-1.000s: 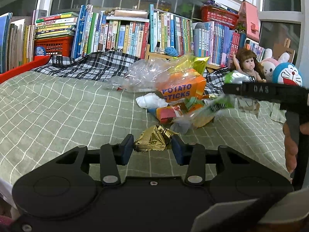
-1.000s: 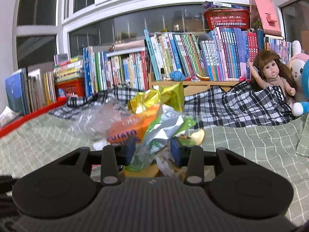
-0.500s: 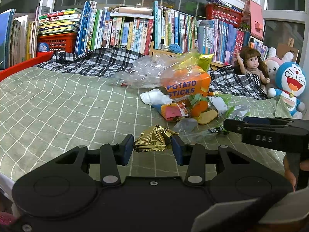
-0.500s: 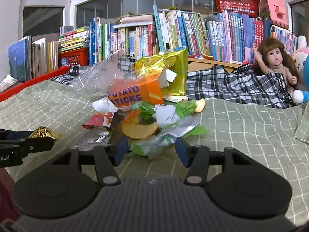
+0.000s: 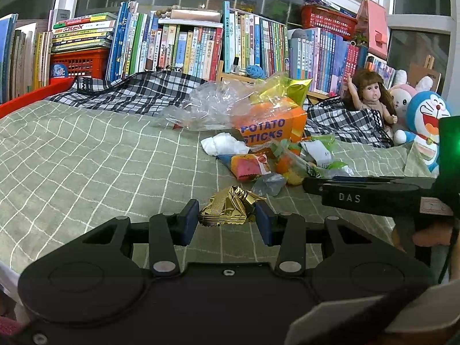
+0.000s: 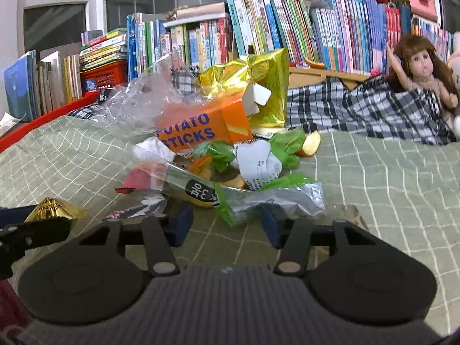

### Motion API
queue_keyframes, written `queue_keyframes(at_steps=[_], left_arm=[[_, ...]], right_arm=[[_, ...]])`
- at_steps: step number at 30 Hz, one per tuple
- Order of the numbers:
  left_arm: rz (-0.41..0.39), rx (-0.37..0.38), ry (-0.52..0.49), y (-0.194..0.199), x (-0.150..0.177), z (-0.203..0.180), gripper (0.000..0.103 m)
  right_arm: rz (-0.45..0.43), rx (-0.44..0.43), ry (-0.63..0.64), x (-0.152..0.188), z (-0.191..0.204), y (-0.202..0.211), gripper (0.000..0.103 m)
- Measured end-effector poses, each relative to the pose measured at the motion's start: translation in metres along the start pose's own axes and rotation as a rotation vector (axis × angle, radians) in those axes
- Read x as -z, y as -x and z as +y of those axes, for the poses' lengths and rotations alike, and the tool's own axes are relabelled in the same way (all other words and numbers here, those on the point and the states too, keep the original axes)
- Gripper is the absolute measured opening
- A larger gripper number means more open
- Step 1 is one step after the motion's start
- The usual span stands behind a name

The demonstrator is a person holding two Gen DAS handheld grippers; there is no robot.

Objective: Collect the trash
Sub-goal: 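Grasp the clear plastic bag with green wrapper using the right tool, then carry both wrappers over the bed edge and open both tools above the bin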

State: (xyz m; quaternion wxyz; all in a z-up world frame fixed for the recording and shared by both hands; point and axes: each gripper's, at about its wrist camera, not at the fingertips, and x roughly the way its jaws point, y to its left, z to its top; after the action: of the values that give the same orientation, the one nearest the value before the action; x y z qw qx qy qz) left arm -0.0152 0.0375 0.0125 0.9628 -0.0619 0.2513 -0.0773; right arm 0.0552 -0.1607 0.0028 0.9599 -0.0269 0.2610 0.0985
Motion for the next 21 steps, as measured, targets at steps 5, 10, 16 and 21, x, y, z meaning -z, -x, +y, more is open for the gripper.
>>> queue_keyframes(at_steps=[5, 10, 16, 21], left_arm=[[0.000, -0.001, 0.005, -0.001, -0.001, 0.000, 0.041], [-0.002, 0.004, 0.005, 0.001, -0.002, -0.002, 0.041], [-0.017, 0.013, -0.001, 0.010, -0.004, -0.007, 0.041], [-0.032, 0.026, -0.010, 0.026, -0.004, -0.013, 0.041]], right_arm=[[-0.035, 0.012, 0.006, 0.000, 0.000, 0.009, 0.040], [-0.079, 0.014, 0.010, -0.002, 0.002, 0.024, 0.039], [-0.119, 0.014, 0.034, -0.008, 0.006, 0.045, 0.039], [-0.144, 0.003, 0.040, -0.003, 0.008, 0.069, 0.039]])
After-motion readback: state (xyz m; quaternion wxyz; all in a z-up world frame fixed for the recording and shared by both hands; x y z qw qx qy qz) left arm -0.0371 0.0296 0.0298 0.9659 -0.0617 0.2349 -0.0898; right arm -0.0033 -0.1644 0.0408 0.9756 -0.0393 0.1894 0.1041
